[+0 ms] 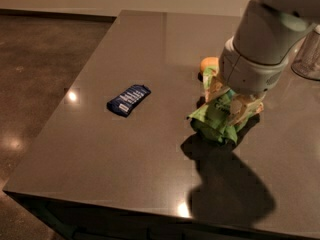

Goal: Move green rice chip bag near orange

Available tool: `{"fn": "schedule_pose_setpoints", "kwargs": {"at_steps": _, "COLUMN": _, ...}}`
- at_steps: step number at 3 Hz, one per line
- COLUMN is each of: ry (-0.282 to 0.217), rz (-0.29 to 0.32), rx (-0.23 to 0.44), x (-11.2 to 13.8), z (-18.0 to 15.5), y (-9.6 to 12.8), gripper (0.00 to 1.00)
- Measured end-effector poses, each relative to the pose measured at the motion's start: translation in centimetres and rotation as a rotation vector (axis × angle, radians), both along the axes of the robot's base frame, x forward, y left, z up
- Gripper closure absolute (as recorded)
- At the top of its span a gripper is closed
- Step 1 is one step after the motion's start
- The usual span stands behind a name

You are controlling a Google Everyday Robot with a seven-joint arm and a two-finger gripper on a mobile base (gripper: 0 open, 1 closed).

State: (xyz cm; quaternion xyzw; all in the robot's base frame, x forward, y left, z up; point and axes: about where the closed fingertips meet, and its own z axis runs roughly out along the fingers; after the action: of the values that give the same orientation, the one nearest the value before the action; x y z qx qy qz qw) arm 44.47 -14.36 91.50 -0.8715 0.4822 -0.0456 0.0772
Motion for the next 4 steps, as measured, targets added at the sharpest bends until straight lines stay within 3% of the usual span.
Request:
{"fn": "schedule_pose_setpoints", "kwargs": {"at_steps": 2, "ry": -0.055, "rz": -0.229, "rx": -0.027, "x": 3.9, "z": -0.5, "y": -2.9, "gripper": 1.00}}
{"fn": "schedule_pose_setpoints", "kwargs": {"at_steps": 4, "ry": -0.048, "rz": -0.413, "rx": -0.028, "x": 6.7, "z": -2.0, "y": -4.4, "gripper": 1.00}}
